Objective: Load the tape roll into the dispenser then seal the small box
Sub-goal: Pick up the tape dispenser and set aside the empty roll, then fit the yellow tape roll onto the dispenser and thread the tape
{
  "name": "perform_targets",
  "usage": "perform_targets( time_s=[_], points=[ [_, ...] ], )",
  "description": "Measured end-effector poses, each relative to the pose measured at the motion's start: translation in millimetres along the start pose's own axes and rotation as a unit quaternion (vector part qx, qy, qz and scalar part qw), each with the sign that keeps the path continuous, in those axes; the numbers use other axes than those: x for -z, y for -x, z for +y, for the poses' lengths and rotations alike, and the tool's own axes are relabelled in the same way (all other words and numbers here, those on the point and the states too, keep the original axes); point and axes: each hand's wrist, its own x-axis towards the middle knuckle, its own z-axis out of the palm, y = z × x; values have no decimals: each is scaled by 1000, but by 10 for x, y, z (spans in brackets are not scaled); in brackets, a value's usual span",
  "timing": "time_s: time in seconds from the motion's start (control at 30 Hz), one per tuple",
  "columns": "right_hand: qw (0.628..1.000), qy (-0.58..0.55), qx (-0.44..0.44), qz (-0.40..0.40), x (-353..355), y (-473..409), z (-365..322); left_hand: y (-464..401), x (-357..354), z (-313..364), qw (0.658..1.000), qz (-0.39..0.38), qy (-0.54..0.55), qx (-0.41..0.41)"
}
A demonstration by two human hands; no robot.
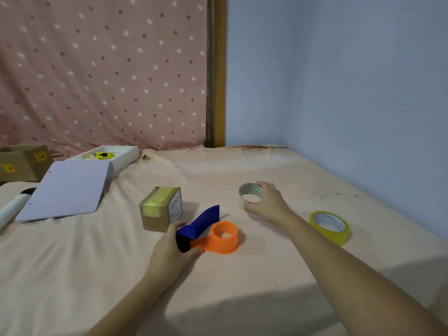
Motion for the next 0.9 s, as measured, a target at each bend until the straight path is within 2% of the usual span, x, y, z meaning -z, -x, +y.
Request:
perform_targets(
  time_s=[0.13, 0.3, 0.47, 0.57, 0.63, 0.8, 0.9],
  points=[
    [996, 60, -60, -32, 17, -70, 215, -7, -16, -11, 1000, 2, -4, -3],
    [993, 75, -75, -52, -101, -117, 418, -6, -12, 16, 1000, 4, -4, -5],
    [993, 91, -28, -69, 42, -95, 439, -17, -5, 3, 1000, 2, -10, -3],
    [990, 134, 23, -44, 395, -45, 505, -27, -9, -8, 1000, 2, -15, -5],
    [989, 139, 21, -43, 703, 34, 612, -28, -17, -18, 1000, 5, -15, -4],
    [959, 209, -44, -185, 1393, 273, 1030, -47, -31, -45, 1000, 5, -20, -6],
    [950, 214, -75, -214, 1461, 356, 1318, -50, -42, -39, 1000, 7, -19, -5]
  ],
)
